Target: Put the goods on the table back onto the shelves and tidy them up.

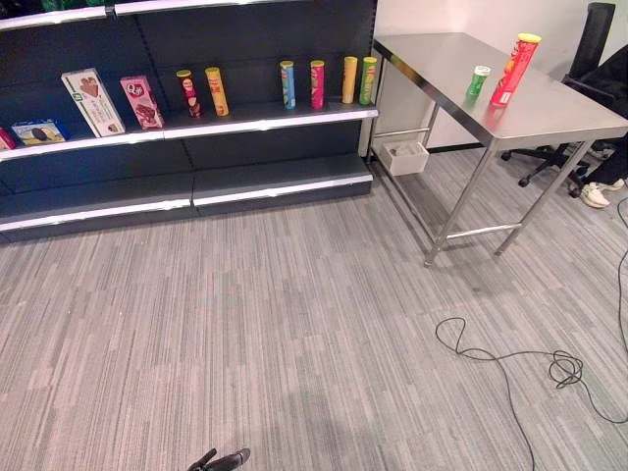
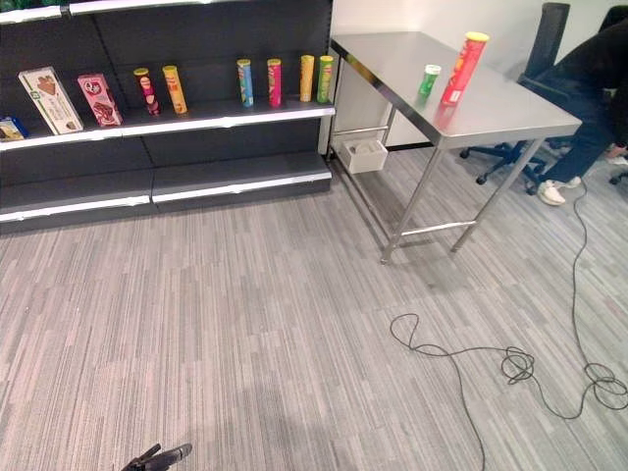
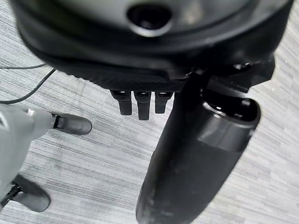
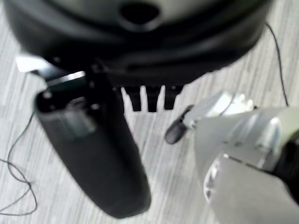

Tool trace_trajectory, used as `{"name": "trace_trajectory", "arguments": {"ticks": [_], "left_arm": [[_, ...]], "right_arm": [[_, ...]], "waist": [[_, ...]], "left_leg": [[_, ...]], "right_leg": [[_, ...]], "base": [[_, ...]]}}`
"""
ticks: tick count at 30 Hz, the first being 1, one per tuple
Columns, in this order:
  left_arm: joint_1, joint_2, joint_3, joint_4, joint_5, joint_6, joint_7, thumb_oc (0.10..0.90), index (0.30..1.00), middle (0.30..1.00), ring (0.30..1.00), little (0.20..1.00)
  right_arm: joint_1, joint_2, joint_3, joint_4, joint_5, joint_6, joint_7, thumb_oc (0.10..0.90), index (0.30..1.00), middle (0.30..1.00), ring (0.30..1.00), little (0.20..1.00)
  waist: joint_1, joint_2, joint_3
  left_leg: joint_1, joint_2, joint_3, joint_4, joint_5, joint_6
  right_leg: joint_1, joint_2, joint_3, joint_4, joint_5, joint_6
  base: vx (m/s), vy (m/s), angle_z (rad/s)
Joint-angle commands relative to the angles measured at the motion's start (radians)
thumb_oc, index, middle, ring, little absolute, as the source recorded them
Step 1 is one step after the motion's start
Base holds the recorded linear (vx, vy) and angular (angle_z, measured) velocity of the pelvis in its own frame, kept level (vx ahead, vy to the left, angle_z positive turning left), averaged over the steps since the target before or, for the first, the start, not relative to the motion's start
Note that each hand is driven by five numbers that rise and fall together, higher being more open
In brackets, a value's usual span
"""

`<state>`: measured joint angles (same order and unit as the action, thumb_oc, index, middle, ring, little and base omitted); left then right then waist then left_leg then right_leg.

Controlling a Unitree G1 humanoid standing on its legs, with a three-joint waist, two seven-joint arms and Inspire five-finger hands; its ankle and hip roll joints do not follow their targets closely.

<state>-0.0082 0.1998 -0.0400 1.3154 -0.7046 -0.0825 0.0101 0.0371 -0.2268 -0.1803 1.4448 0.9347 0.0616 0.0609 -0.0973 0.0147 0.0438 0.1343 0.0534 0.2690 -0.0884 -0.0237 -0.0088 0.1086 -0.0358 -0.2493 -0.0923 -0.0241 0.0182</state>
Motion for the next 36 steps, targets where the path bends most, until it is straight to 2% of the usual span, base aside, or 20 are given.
{"name": "trace_trajectory", "arguments": {"ticks": [1, 13, 14, 16, 18, 20, 21, 22, 23, 24, 25, 27, 29, 30, 31, 34, 35, 36], "left_arm": [[-0.061, 0.016, -0.010, 0.020, 0.043, -0.033, -0.015, 0.800, 0.900, 0.900, 0.900, 0.900], [-0.060, 0.026, -0.025, -0.013, 0.049, -0.040, -0.023, 0.800, 0.900, 0.900, 0.900, 0.900], [-0.058, 0.030, -0.018, -0.021, 0.032, -0.042, -0.023, 0.800, 0.900, 0.900, 0.900, 0.900], [-0.064, 0.033, -0.011, -0.036, 0.006, -0.046, -0.023, 0.800, 0.900, 0.900, 0.900, 0.900], [-0.075, 0.033, -0.003, -0.059, -0.032, -0.053, -0.017, 0.800, 0.900, 0.900, 0.900, 0.900], [-0.079, 0.033, 0.028, -0.074, -0.077, -0.059, -0.011, 0.800, 0.900, 0.900, 0.900, 0.900], [-0.077, 0.034, 0.037, -0.079, -0.099, -0.064, -0.014, 0.800, 0.900, 0.900, 0.900, 0.900], [-0.064, 0.026, 0.053, -0.099, -0.136, -0.068, -0.026, 0.800, 0.900, 0.900, 0.900, 0.900], [-0.060, 0.026, 0.060, -0.096, -0.135, -0.066, -0.025, 0.800, 0.900, 0.900, 0.900, 0.900], [-0.050, 0.027, 0.076, -0.087, -0.149, -0.064, -0.022, 0.800, 0.900, 0.900, 0.900, 0.900], [-0.050, 0.027, 0.076, -0.087, -0.149, -0.064, -0.022, 0.800, 0.900, 0.900, 0.900, 0.900], [-0.034, 0.028, 0.102, -0.069, -0.176, -0.052, -0.021, 0.800, 0.900, 0.900, 0.900, 0.900], [-0.012, 0.026, 0.133, -0.052, -0.223, -0.048, -0.028, 0.800, 0.900, 0.900, 0.900, 0.900], [0.000, 0.018, 0.149, -0.036, -0.239, -0.046, -0.024, 0.800, 0.900, 0.900, 0.900, 0.900], [0.006, 0.015, 0.155, -0.030, -0.242, -0.047, -0.019, 0.800, 0.900, 0.900, 0.900, 0.900], [0.020, 0.015, 0.190, -0.008, -0.241, -0.054, -0.004, 0.800, 0.900, 0.900, 0.900, 0.900], [0.016, 0.015, 0.197, -0.005, -0.242, -0.062, 0.006, 0.800, 0.900, 0.900, 0.900, 0.900], [0.009, 0.014, 0.189, -0.014, -0.236, -0.069, 0.008, 0.800, 0.900, 0.900, 0.900, 0.900]], "right_arm": [[-0.055, -0.013, 0.033, 0.095, -0.096, -0.023, 0.004, 0.800, 0.900, 0.900, 0.900, 0.900], [-0.058, -0.013, 0.135, 0.065, -0.239, -0.032, 0.016, 0.800, 0.900, 0.900, 0.900, 0.900], [-0.062, -0.016, 0.147, 0.059, -0.248, -0.035, 0.017, 0.800, 0.900, 0.900, 0.900, 0.900], [-0.069, -0.017, 0.166, 0.049, -0.260, -0.040, 0.017, 0.800, 0.900, 0.900, 0.900, 0.900], [-0.073, -0.015, 0.180, 0.041, -0.285, -0.038, 0.013, 0.800, 0.900, 0.900, 0.900, 0.900], [-0.073, -0.018, 0.188, 0.037, -0.306, -0.034, 0.008, 0.800, 0.900, 0.900, 0.900, 0.900], [-0.073, -0.018, 0.189, 0.037, -0.309, -0.031, 0.008, 0.800, 0.900, 0.900, 0.900, 0.900], [-0.066, -0.016, 0.198, 0.037, -0.325, -0.021, 0.014, 0.800, 0.900, 0.900, 0.900, 0.900], [-0.063, -0.017, 0.199, 0.037, -0.330, -0.019, 0.019, 0.800, 0.900, 0.900, 0.900, 0.900], [-0.060, -0.020, 0.201, 0.036, -0.335, -0.015, 0.022, 0.800, 0.900, 0.900, 0.900, 0.900], [-0.060, -0.021, 0.201, 0.036, -0.336, -0.015, 0.022, 0.800, 0.900, 0.900, 0.900, 0.900], [-0.057, -0.026, 0.204, 0.034, -0.341, -0.013, 0.029, 0.800, 0.900, 0.900, 0.900, 0.900], [-0.060, -0.040, 0.202, 0.034, -0.349, -0.011, 0.026, 0.800, 0.900, 0.900, 0.900, 0.900], [-0.058, -0.043, 0.196, 0.034, -0.355, -0.009, 0.023, 0.800, 0.900, 0.900, 0.900, 0.900], [-0.051, -0.043, 0.192, 0.032, -0.359, -0.007, 0.023, 0.800, 0.900, 0.900, 0.900, 0.900], [-0.038, -0.028, 0.181, 0.028, -0.363, -0.006, 0.029, 0.800, 0.900, 0.900, 0.900, 0.900], [-0.031, -0.023, 0.178, 0.026, -0.360, -0.006, 0.027, 0.800, 0.900, 0.900, 0.900, 0.900], [-0.022, -0.011, 0.180, 0.023, -0.363, -0.002, 0.030, 0.800, 0.900, 0.900, 0.900, 0.900]], "waist": [[-0.003, -0.014, -0.017], [0.008, -0.015, -0.013], [0.013, -0.016, -0.001], [0.029, -0.035, 0.044], [0.049, -0.049, 0.091], [0.071, -0.061, 0.113], [0.075, -0.062, 0.117], [0.091, -0.061, 0.111], [0.100, -0.057, 0.108], [0.114, -0.050, 0.105], [0.115, -0.053, 0.105], [0.139, -0.030, 0.101], [0.165, -0.020, 0.102], [0.184, -0.015, 0.097], [0.191, -0.015, 0.092], [0.205, -0.014, 0.057], [0.202, -0.027, 0.047], [0.194, -0.044, 0.041]], "left_leg": [[0.002, 0.121, -0.005, 0.001, 0.005, -0.139], [-0.002, 0.157, -0.015, 0.001, 0.029, -0.156], [0.008, 0.169, -0.014, 0.002, 0.051, -0.158], [-0.069, 0.185, -0.037, 0.164, 0.042, -0.156], [-0.192, 0.202, -0.108, 0.366, 0.091, -0.150], [-0.287, 0.184, -0.159, 0.487, 0.151, -0.133], [-0.323, 0.171, -0.163, 0.503, 0.144, -0.126], [-0.383, 0.132, -0.137, 0.446, 0.108, -0.109], [-0.395, 0.118, -0.126, 0.393, 0.097, -0.107], [-0.405, 0.103, -0.121, 0.330, 0.114, -0.110], [-0.400, 0.100, -0.118, 0.324, 0.116, -0.109], [-0.416, 0.085, -0.127, 0.153, 0.188, -0.124], [-0.458, 0.072, -0.141, 0.028, 0.209, -0.130], [-0.516, 0.085, -0.145, 0.001, 0.212, -0.138], [-0.524, 0.094, -0.131, 0.001, 0.221, -0.140], [-0.478, 0.095, -0.124, 0.008, 0.277, -0.129], [-0.466, 0.077, -0.120, 0.024, 0.281, -0.124], [-0.455, 0.052, -0.112, 0.043, 0.270, -0.108]], "right_leg": [[0.016, -0.072, 0.020, 0.005, 0.009, 0.102], [0.013, -0.033, 0.024, 0.005, -0.014, 0.083], [0.017, -0.021, 0.032, 0.005, -0.025, 0.072], [0.027, -0.020, 0.042, 0.005, -0.034, 0.050], [0.047, -0.011, 0.041, 0.005, -0.044, 0.025], [0.064, -0.014, 0.038, 0.005, -0.053, 0.013], [0.067, -0.017, 0.037, 0.005, -0.058, 0.012], [0.077, -0.026, 0.052, 0.005, -0.075, 0.020], [0.079, -0.026, 0.056, 0.005, -0.081, 0.024], [0.087, -0.027, 0.064, 0.005, -0.090, 0.031], [0.087, -0.030, 0.064, 0.005, -0.091, 0.032], [0.109, -0.024, 0.073, 0.005, -0.114, 0.042], [0.147, -0.032, 0.080, 0.005, -0.144, 0.051], [0.193, -0.045, 0.086, 0.005, -0.169, 0.065], [0.216, -0.054, 0.090, 0.005, -0.179, 0.071], [0.267, -0.085, 0.122, 0.005, -0.184, 0.093], [0.280, -0.117, 0.123, 0.005, -0.156, 0.106], [0.287, -0.149, 0.127, 0.005, -0.094, 0.120]], "base": [[-0.04, -0.072, 0.01], [-0.02, -0.057, 0.01], [-0.05, -0.137, -0.03], [-0.11, -0.165, -0.04], [-0.07, -0.166, -0.09], [0.04, -0.097, -0.01], [0.17, 0.015, -0.08], [0.22, 0.076, -0.04], [0.29, 0.132, 0.07], [0.18, 0.083, 0.01], [0.21, 0.103, -0.14], [0.28, 0.118, -0.29], [0.44, 0.149, -0.17], [0.56, 0.191, -0.14], [0.65, 0.228, -0.13], [0.55, 0.230, -0.37], [0.55, 0.280, -0.63], [0.52, 0.274, -0.23]]}}
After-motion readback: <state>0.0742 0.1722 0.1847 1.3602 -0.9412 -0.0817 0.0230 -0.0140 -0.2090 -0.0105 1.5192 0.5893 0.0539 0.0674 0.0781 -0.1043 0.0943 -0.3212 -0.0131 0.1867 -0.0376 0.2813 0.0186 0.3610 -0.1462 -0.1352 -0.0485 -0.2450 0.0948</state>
